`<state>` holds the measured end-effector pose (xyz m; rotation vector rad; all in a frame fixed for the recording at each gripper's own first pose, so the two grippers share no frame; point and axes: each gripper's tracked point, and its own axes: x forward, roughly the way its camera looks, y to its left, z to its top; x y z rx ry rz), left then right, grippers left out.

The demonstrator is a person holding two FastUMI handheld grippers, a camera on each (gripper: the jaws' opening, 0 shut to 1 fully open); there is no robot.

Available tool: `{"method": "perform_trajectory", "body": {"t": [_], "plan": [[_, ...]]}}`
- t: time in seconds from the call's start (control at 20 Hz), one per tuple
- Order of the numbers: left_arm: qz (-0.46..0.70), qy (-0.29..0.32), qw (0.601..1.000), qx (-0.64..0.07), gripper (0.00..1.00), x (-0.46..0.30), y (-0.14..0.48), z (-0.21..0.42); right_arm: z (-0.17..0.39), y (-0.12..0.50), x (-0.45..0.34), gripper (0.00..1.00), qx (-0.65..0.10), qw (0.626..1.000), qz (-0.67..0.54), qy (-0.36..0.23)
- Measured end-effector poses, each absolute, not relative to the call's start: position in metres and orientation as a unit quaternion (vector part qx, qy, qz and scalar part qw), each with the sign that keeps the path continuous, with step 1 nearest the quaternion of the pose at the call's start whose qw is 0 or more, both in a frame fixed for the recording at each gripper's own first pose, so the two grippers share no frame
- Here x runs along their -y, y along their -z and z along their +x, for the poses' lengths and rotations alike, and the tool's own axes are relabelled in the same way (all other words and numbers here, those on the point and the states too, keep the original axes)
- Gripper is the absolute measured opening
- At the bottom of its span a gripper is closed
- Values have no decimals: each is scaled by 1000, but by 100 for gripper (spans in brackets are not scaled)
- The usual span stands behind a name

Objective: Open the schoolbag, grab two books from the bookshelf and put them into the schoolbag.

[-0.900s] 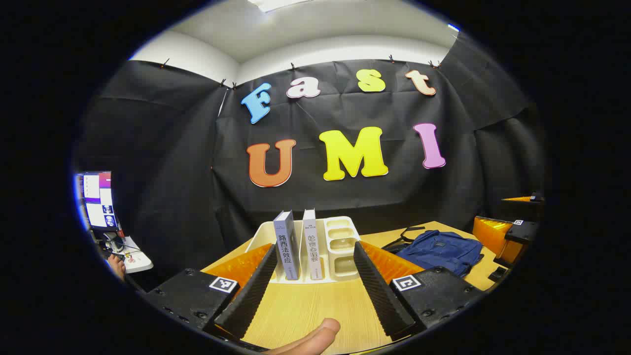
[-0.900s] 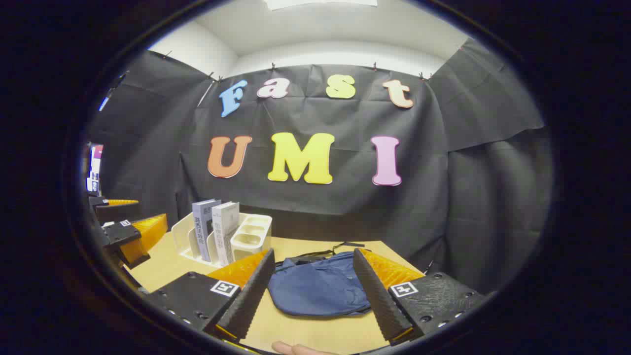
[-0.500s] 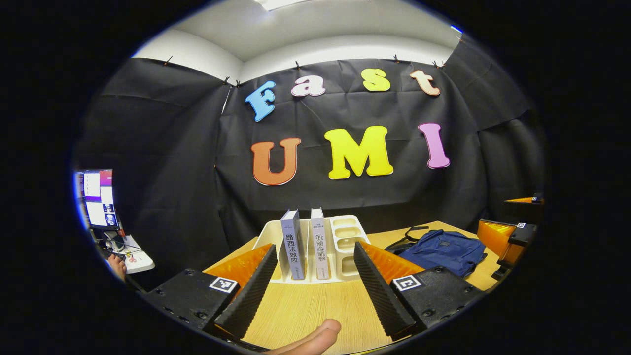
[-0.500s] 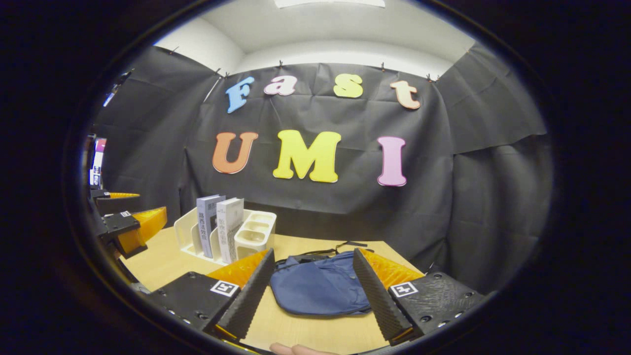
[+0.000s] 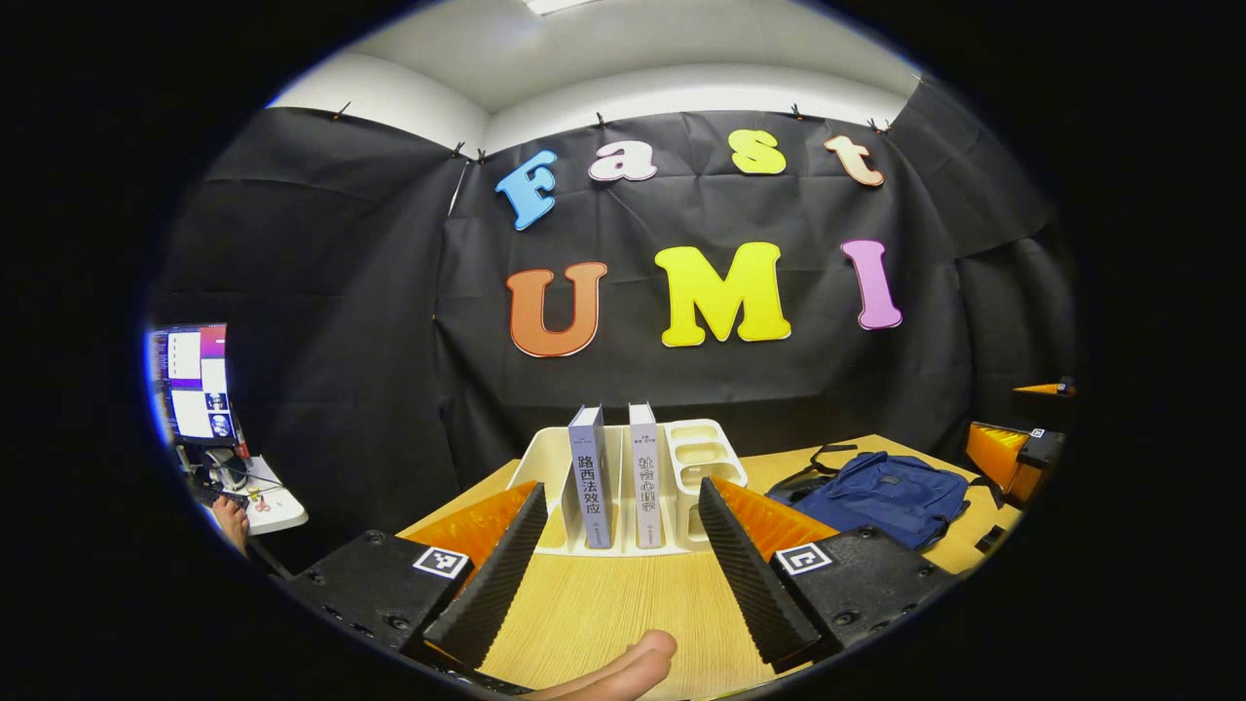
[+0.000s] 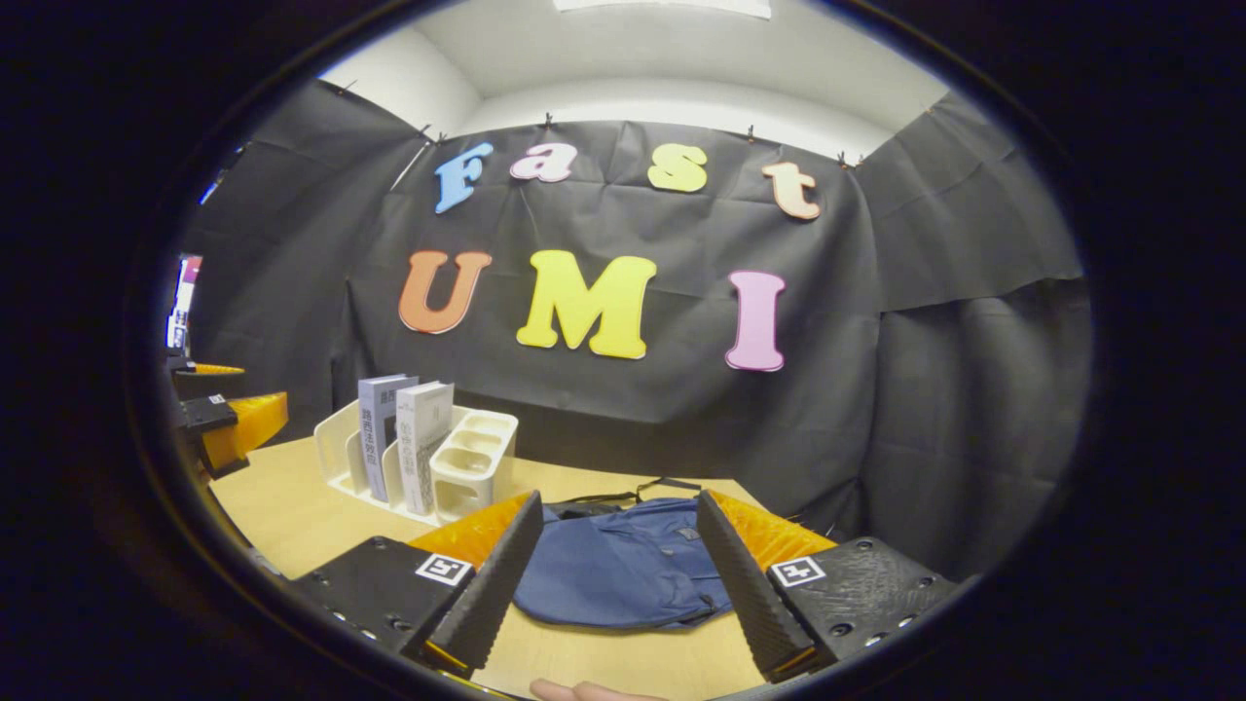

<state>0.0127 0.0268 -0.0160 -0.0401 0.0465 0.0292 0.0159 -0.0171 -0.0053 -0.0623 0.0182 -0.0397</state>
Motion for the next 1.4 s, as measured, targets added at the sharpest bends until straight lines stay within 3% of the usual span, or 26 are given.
{"method": "perform_trajectory", "body": {"t": [0.4, 1.0, 1.4], "plan": [[-25, -13, 999, -20, 99, -29, 15, 14, 38, 39, 2, 95, -51, 998, -41, 5], [-23, -30, 999, -33, 99, -51, 28, 25, 124, 157, -79, 96, -180, 976, -116, -44], [-36, -46, 997, -55, 98, -68, 42, 31, 173, 207, -96, 95, -237, 938, -254, -11]]}}
